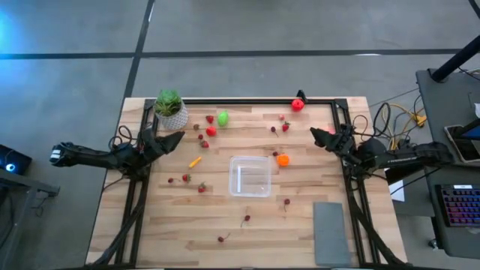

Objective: Pick and placing Produce into tupperware
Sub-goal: Put the red cherry into the transparent container

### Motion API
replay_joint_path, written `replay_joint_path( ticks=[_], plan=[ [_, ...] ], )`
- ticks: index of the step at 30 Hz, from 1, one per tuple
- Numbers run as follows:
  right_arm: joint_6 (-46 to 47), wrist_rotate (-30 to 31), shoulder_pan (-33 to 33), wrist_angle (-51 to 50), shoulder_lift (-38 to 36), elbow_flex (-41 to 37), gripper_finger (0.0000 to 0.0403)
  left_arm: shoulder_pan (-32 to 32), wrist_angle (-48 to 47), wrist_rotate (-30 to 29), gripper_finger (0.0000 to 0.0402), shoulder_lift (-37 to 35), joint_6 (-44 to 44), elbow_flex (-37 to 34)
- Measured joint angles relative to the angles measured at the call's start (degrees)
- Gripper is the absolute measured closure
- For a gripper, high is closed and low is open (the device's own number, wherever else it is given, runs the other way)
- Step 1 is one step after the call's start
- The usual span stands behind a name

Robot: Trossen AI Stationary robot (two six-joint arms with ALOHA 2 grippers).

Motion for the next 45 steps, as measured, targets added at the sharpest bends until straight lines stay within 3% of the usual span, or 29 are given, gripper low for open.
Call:
replay_joint_path(
  ticks=[5, 7, 11, 13, 17, 26, 34, 45],
  plan=[
    [-1.2, -6.0, 0.0, -5.4, 3.7, 5.4, 0.0181, 0.0, 3.6, 0.0, 0.0071, 0.0, -1.5, 0.0],
    [-0.5, -9.3, 0.0, -18.7, 5.2, 10.3, 0.0181, 0.0, 5.7, 2.0, 0.0071, 0.1, 0.3, 0.0],
    [2.8, -14.8, 0.3, -62.0, 11.3, 23.5, 0.0181, 0.0, 6.2, 4.9, 0.0071, 0.1, 4.7, 0.3],
    [3.9, -16.8, 1.1, -78.6, 15.9, 28.8, 0.0181, 0.0, 5.9, 5.2, 0.0071, 0.4, 6.1, 0.3],
    [5.0, -21.4, 4.1, -94.1, 23.8, 36.3, 0.0181, 0.0, 5.3, 5.9, 0.0071, 1.3, 6.1, 0.3],
    [13.1, -28.0, 13.1, -96.1, 41.6, 42.4, 0.0181, 0.0, 5.1, 6.9, 0.0071, 4.3, 5.9, 0.3],
    [10.4, -31.3, 20.2, -92.3, 56.5, 46.6, 0.0181, 0.0, 5.2, 7.1, 0.0071, 5.8, 5.9, 0.3],
    [-3.8, -14.3, 26.2, -91.8, 72.3, 58.5, 0.0181, 0.0, 5.2, 7.4, 0.0071, 5.7, 5.9, 0.3]
  ],
)
